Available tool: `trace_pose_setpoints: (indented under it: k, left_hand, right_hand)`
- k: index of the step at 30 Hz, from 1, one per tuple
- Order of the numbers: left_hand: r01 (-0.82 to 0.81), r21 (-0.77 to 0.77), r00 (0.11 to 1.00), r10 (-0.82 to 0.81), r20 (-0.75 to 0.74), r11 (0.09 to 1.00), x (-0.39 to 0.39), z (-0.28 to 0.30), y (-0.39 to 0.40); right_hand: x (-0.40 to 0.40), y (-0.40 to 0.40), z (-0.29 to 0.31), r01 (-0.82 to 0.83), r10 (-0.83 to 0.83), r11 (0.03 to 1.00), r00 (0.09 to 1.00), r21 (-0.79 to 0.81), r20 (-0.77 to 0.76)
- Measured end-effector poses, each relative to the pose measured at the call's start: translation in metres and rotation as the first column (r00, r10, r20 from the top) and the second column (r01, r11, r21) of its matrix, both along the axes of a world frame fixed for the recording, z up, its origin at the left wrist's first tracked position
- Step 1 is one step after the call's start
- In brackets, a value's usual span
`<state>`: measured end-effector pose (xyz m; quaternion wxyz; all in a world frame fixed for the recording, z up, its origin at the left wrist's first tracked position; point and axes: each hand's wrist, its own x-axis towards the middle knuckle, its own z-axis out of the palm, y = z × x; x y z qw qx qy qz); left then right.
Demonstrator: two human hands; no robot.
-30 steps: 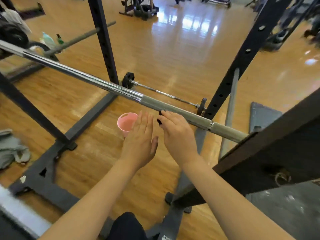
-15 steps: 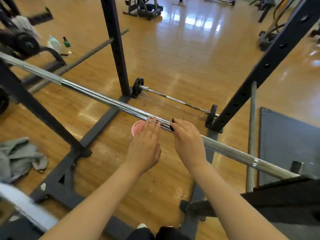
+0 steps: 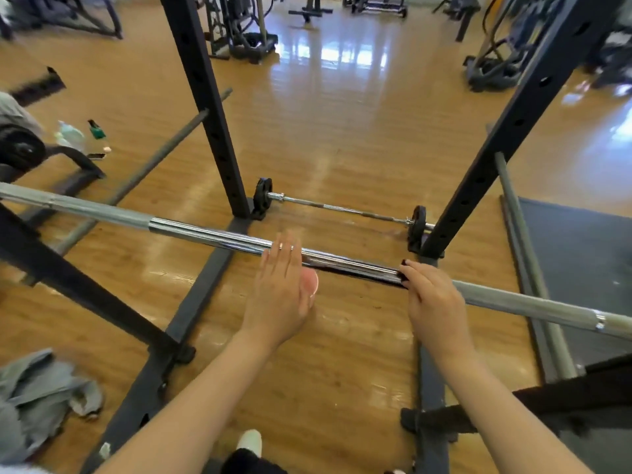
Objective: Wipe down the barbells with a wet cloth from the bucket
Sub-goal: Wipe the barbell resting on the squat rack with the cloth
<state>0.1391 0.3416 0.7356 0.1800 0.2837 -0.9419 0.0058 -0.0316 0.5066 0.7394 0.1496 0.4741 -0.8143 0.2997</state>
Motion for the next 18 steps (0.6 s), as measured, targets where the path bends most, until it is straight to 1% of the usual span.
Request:
trace_pose_setpoints:
  k: [2,4,6,9,13,15,18]
  left_hand:
    - [0.027,-0.001,1.000,-0.027,-0.004,1.000,0.021,0.001,-0.040]
    - [0.034,-0.027,0.999,-0.034,0.006,0.999,0.044,0.004,-0.080]
    - [0.044,-0.050,0.999,-0.043,0.032,0.998,0.064,0.010,-0.119]
    - [0.071,-0.083,0.988,-0.058,0.143,0.994,0.084,0.017,-0.172]
    - [0.083,-0.073,0.943,-0.055,0.329,0.994,0.105,0.021,-0.219]
    - [0.077,-0.050,0.930,-0.053,0.363,0.996,0.113,0.021,-0.232]
    - [0.088,-0.045,0.930,-0.066,0.360,0.995,0.113,0.023,-0.248]
  right_hand:
    - [0.011,-0.006,-0.004,0.111,-0.110,0.992,0.994,-0.056,0.010]
    - [0.022,-0.016,-0.009,0.228,-0.226,0.971,0.974,-0.078,0.030]
    - [0.026,-0.023,-0.013,0.292,-0.291,0.952,0.956,-0.091,0.023]
    - [0.027,-0.025,-0.019,0.297,-0.301,0.951,0.953,-0.084,-0.037]
    - [0.026,-0.026,-0.019,0.268,-0.276,0.960,0.954,-0.080,-0.114]
    - [0.027,-0.025,-0.023,0.255,-0.264,0.964,0.952,-0.079,-0.155]
    - [0.035,-0.024,-0.027,0.249,-0.254,0.967,0.950,-0.051,-0.183]
